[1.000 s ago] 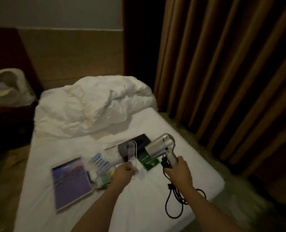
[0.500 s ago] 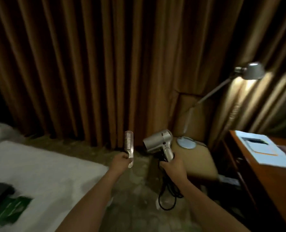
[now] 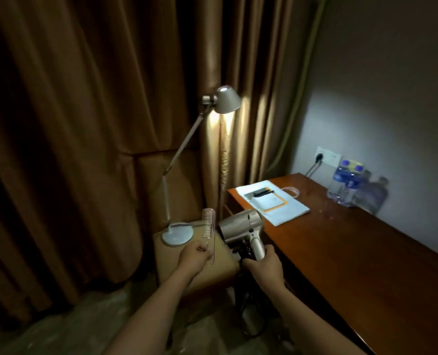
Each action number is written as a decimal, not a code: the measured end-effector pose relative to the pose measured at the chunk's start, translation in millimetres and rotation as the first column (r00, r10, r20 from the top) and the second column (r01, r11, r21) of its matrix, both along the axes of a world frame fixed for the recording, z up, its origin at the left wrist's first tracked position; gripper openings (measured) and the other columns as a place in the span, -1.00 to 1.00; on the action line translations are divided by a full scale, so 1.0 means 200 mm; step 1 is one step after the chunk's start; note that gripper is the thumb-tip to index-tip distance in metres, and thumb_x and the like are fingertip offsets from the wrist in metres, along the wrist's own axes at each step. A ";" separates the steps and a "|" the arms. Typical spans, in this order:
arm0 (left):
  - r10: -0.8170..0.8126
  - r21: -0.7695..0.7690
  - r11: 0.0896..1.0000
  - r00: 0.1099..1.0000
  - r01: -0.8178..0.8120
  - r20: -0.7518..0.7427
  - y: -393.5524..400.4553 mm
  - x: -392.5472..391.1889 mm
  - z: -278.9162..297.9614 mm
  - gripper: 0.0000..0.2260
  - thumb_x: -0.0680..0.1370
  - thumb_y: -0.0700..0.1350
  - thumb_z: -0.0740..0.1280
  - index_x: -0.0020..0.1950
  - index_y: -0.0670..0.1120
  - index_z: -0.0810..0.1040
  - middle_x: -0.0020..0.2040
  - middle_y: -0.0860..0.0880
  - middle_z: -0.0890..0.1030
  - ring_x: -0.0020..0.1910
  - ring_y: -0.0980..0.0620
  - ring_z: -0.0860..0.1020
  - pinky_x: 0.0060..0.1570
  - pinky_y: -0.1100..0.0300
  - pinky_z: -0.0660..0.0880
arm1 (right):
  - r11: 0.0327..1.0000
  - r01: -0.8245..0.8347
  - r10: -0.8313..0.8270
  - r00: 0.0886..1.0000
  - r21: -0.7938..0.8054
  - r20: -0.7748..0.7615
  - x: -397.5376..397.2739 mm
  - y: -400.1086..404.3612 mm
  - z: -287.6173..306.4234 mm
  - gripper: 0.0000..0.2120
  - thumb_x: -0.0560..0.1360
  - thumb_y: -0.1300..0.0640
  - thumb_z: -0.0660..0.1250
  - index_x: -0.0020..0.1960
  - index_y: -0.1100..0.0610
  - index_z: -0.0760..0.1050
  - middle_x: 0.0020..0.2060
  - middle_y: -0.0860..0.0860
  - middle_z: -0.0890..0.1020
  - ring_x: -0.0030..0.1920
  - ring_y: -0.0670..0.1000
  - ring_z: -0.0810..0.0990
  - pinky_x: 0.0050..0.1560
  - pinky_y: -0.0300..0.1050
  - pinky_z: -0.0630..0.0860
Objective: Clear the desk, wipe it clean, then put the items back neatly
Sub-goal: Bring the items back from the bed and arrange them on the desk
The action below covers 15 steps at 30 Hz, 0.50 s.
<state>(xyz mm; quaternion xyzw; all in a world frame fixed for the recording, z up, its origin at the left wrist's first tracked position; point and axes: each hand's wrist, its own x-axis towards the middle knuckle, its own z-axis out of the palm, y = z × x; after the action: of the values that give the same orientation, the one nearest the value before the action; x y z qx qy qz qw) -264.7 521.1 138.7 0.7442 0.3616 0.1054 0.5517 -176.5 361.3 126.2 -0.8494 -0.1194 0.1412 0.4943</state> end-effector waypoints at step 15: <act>-0.346 -0.023 0.938 0.938 0.346 -0.029 0.15 1.38 -0.15 -0.77 0.44 -0.30 0.36 -0.39 -0.11 0.46 -0.46 0.02 0.50 -0.41 0.07 0.43 -0.40 0.27 0.36 | 0.937 0.325 -0.335 0.940 -0.132 -0.067 0.99 -0.03 -0.16 -0.58 0.32 0.09 0.44 0.08 0.00 0.33 -0.09 0.01 0.51 -0.24 0.02 0.56 -0.29 -0.06 0.55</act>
<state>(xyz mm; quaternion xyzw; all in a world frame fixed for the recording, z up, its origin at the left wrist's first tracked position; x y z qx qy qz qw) 11.6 551.6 108.8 0.7929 0.2350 -0.0084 0.5622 22.2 356.1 93.6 -0.8782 0.0555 0.1007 0.4642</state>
